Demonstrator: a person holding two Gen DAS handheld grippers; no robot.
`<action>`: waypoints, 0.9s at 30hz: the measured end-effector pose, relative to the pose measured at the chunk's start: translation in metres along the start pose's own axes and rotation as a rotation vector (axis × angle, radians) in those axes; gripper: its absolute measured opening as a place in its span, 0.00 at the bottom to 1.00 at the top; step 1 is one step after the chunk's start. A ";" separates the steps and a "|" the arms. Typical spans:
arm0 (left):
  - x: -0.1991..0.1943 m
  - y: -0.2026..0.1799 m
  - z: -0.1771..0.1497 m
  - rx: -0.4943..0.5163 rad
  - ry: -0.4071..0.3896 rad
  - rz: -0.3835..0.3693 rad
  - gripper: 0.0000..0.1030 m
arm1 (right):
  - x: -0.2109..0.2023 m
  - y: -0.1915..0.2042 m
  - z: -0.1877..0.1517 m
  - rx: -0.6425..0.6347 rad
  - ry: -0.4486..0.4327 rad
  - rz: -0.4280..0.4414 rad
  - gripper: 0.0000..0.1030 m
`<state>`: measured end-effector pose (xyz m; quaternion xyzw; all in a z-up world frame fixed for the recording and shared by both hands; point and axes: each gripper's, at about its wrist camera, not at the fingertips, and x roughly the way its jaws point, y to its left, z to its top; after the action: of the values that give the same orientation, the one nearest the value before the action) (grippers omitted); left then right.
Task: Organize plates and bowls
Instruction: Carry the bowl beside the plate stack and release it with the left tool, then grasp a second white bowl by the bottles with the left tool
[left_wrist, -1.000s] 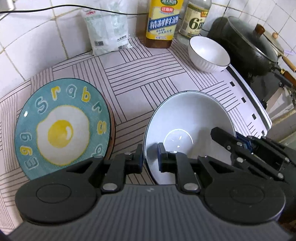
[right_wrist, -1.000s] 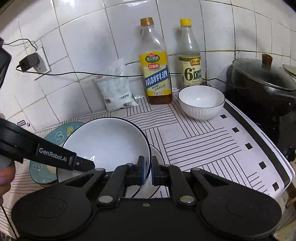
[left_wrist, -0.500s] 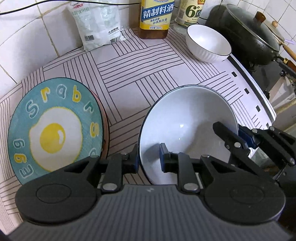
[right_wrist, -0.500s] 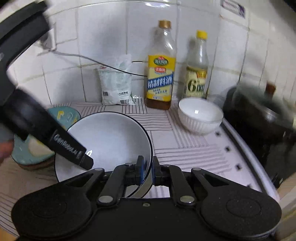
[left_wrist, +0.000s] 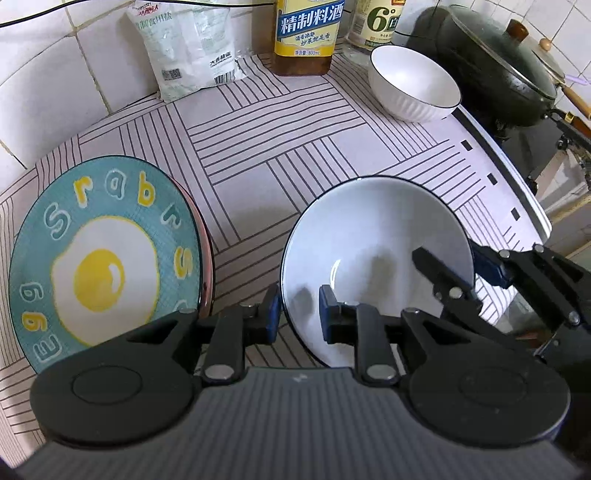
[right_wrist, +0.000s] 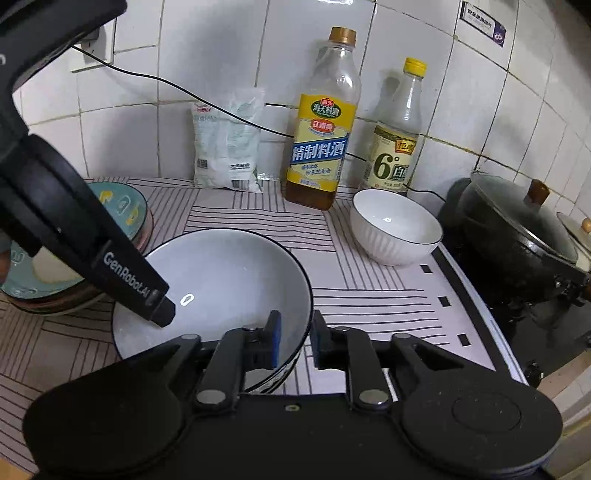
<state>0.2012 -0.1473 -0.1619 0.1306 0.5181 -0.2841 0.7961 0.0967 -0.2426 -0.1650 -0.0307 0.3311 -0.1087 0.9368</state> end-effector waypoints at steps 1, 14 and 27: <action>-0.004 0.001 0.001 0.001 -0.005 -0.007 0.19 | -0.001 -0.001 0.000 0.003 0.000 0.012 0.27; -0.057 -0.009 0.029 0.107 -0.179 -0.011 0.35 | -0.046 -0.056 0.001 0.054 -0.127 0.119 0.56; -0.032 -0.023 0.083 0.106 -0.195 -0.131 0.47 | 0.001 -0.100 -0.008 0.036 -0.149 0.002 0.71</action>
<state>0.2403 -0.1974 -0.0958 0.1101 0.4297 -0.3740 0.8145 0.0738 -0.3402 -0.1588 -0.0215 0.2585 -0.1112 0.9594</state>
